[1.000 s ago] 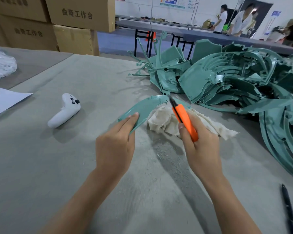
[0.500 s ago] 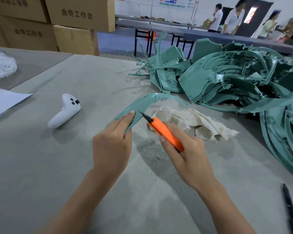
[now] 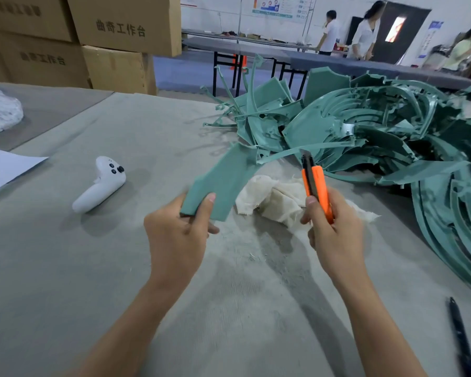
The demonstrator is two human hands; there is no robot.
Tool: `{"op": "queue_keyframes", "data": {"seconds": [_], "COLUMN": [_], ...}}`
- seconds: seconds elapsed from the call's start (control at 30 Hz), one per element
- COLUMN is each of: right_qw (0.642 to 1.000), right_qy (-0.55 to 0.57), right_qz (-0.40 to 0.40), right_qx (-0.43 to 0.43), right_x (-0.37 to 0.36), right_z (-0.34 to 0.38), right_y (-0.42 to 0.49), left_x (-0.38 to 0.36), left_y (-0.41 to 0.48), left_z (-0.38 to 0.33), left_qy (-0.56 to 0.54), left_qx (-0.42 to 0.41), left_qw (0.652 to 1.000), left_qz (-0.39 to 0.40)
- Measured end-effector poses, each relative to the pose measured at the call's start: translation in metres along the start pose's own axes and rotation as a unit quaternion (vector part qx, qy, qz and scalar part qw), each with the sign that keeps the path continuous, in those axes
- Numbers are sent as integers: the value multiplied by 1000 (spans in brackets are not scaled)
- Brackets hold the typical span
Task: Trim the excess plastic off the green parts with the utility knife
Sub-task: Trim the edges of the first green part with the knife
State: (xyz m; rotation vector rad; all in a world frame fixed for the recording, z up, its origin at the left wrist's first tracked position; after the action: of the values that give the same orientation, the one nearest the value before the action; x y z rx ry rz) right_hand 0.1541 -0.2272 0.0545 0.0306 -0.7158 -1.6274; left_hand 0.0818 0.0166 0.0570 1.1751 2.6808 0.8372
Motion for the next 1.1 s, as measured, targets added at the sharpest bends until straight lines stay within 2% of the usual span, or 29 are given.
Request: {"op": "queue_keyframes", "data": {"seconds": [0.1, 0.2, 0.43, 0.53, 0.63, 0.9, 1.1], "right_qw": [999, 996, 980, 988, 998, 985, 980], "right_qy": [31, 52, 127, 91, -10, -160, -187], "right_qz": [33, 70, 138, 111, 60, -25, -23], "right_qx": [-6, -28, -69, -51, -5, 56, 64], "right_x": [-8, -17, -37, -32, -18, 4, 2], "right_z": [5, 9, 19, 17, 15, 12, 19], "right_y": [-3, -6, -18, -16, -10, -2, -4], "left_x": [-5, -12, -24, -23, -18, -15, -8], "left_y": [1, -1, -8, -7, -5, -2, 1], "left_z": [14, 22, 25, 22, 19, 18, 26], "left_qy": [-85, -160, -203, -190, -166, -143, -144], "left_qx": [94, 154, 172, 154, 128, 95, 128], "left_qw": [992, 975, 963, 969, 977, 984, 981], "left_qz": [10, 20, 45, 44, 34, 38, 0]}}
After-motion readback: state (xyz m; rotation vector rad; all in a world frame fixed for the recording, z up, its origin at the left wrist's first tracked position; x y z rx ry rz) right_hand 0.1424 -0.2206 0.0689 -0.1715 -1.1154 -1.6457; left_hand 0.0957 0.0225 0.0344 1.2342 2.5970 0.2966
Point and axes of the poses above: each hand's wrist, its own y-axis towards the middle knuckle, its own x-axis out of the back of the hand, z = x × y, the point moved 7 cm from there along y, towards the middle knuckle, and after that the axes turned 2 degrees about -y, right-handed, at the moved point
